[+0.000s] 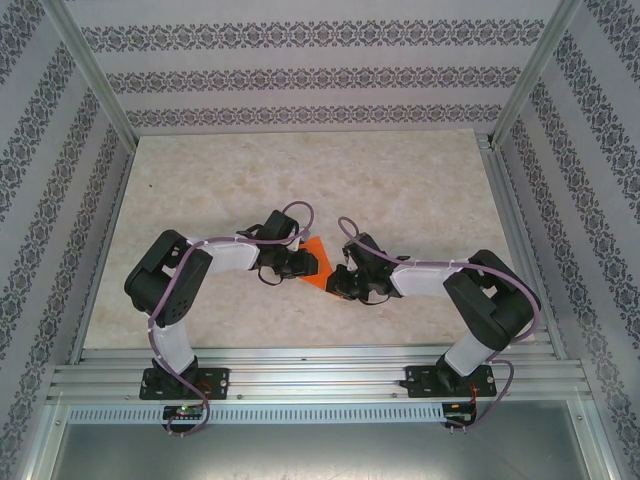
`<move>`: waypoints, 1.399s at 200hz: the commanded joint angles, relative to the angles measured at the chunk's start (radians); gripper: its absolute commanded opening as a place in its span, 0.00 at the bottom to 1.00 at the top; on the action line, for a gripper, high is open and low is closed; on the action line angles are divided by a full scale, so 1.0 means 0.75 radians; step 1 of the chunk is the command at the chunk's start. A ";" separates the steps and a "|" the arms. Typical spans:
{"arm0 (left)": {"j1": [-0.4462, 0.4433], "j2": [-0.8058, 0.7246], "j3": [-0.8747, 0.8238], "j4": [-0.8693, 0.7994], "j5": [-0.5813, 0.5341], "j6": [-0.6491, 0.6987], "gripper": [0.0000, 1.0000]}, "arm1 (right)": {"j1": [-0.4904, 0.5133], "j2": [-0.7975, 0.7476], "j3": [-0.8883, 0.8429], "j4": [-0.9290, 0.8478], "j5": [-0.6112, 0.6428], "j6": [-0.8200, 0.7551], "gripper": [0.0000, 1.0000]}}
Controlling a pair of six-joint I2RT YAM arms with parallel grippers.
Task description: Fold a paper plane with a square sheet of paper (fold left side to right side)
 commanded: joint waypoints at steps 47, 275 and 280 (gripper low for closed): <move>-0.025 0.129 -0.041 -0.130 -0.147 0.044 0.28 | -0.013 0.013 -0.056 -0.154 0.018 -0.067 0.12; -0.034 0.134 -0.020 -0.142 -0.146 0.046 0.27 | -0.060 -0.212 0.024 -0.266 -0.041 -0.087 0.12; -0.034 0.133 -0.021 -0.141 -0.147 0.044 0.27 | -0.054 -0.190 0.027 -0.250 -0.044 -0.084 0.12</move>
